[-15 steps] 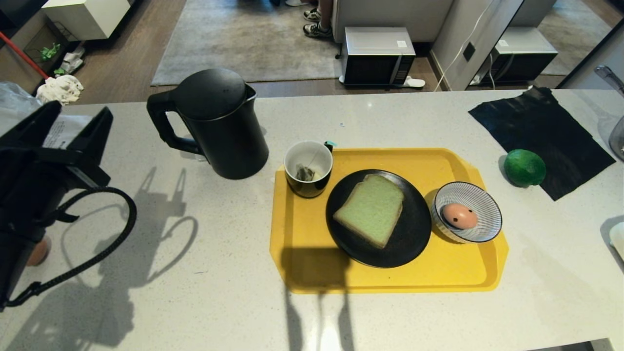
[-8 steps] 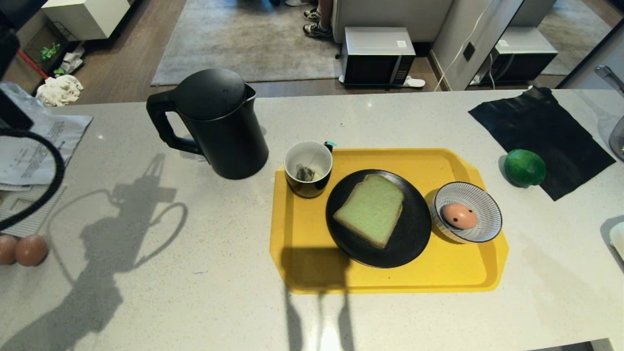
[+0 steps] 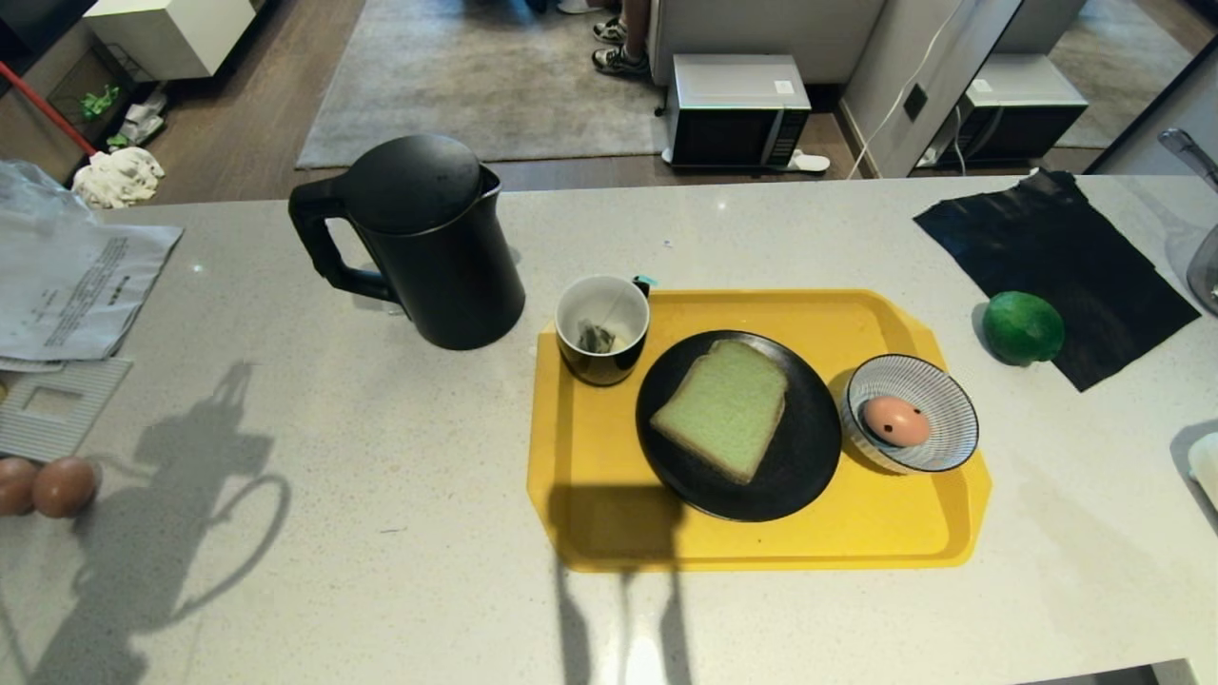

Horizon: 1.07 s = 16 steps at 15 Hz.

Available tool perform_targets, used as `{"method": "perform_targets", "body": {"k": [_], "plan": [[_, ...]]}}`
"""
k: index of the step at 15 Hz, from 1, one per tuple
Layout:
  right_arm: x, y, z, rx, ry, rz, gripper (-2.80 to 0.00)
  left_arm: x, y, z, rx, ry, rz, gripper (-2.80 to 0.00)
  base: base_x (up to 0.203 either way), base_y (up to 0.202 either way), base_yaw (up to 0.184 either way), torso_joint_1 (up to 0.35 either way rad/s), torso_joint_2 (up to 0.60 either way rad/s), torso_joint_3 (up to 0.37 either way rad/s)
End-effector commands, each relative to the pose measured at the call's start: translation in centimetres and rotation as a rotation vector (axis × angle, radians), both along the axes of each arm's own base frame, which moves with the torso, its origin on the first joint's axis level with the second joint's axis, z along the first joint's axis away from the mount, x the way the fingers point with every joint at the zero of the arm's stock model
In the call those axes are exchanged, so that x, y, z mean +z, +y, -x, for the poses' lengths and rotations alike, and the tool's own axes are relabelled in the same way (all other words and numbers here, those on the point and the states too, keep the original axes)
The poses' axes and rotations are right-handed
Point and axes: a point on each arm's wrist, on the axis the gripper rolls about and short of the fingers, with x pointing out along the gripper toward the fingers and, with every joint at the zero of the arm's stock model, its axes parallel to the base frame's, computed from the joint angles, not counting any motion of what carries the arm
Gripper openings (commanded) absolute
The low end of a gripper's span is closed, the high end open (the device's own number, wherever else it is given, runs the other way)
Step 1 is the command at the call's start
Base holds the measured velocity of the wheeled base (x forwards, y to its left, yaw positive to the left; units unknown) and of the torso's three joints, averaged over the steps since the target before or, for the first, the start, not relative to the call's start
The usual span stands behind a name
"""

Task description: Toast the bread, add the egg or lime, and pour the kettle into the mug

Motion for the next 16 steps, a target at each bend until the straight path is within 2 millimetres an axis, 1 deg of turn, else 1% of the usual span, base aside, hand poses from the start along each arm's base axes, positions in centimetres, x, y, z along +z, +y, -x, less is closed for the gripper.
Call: {"method": "perform_targets", "body": {"k": [1, 3, 5, 6, 7, 9, 11, 12, 14, 16], "plan": [[0.0, 0.0, 0.0, 0.001, 0.001, 0.001, -2.8, 1.0, 0.1, -1.2, 0.045, 0.006, 0.075, -2.8, 0.0, 0.0, 0.0, 0.0, 0.0, 0.0], [0.0, 0.0, 0.0, -0.001, 0.001, 0.001, -2.8, 1.4, 0.0, -2.7, 0.058, 0.026, 0.145, -2.8, 0.0, 0.0, 0.0, 0.0, 0.0, 0.0], [0.0, 0.0, 0.0, 0.001, 0.001, 0.001, -2.8, 2.0, 0.1, -2.4, 0.06, 0.015, 0.176, -2.8, 0.0, 0.0, 0.0, 0.0, 0.0, 0.0], [0.0, 0.0, 0.0, 0.001, 0.001, 0.001, -2.8, 2.0, 0.2, -1.5, 0.043, 0.007, 0.187, -2.8, 0.0, 0.0, 0.0, 0.0, 0.0, 0.0], [0.0, 0.0, 0.0, 0.001, 0.001, 0.001, -2.8, 1.9, 0.3, -0.4, 0.012, -0.004, 0.206, -2.8, 0.0, 0.0, 0.0, 0.0, 0.0, 0.0], [0.0, 0.0, 0.0, 0.001, 0.001, 0.001, -2.8, 1.1, 0.5, 2.9, -0.045, -0.024, 0.236, -2.8, 0.0, 0.0, 0.0, 0.0, 0.0, 0.0], [0.0, 0.0, 0.0, 0.001, 0.001, 0.001, -2.8, -0.2, 0.9, 6.5, -0.093, -0.049, 0.257, -2.8, 0.0, 0.0, 0.0, 0.0, 0.0, 0.0], [0.0, 0.0, 0.0, 0.001, 0.001, 0.001, -2.8, -1.2, 1.0, 8.1, -0.123, -0.056, 0.259, -2.8, 0.0, 0.0, 0.0, 0.0, 0.0, 0.0], [0.0, 0.0, 0.0, 0.001, 0.001, 0.001, -2.8, -3.2, 1.1, 10.4, -0.171, -0.061, 0.256, -2.8, 0.0, 0.0, 0.0, 0.0, 0.0, 0.0], [0.0, 0.0, 0.0, 0.001, 0.001, 0.001, -2.8, -4.7, 0.9, 11.6, -0.18, -0.065, 0.289, -2.8, 0.0, 0.0, 0.0, 0.0, 0.0, 0.0]]}}
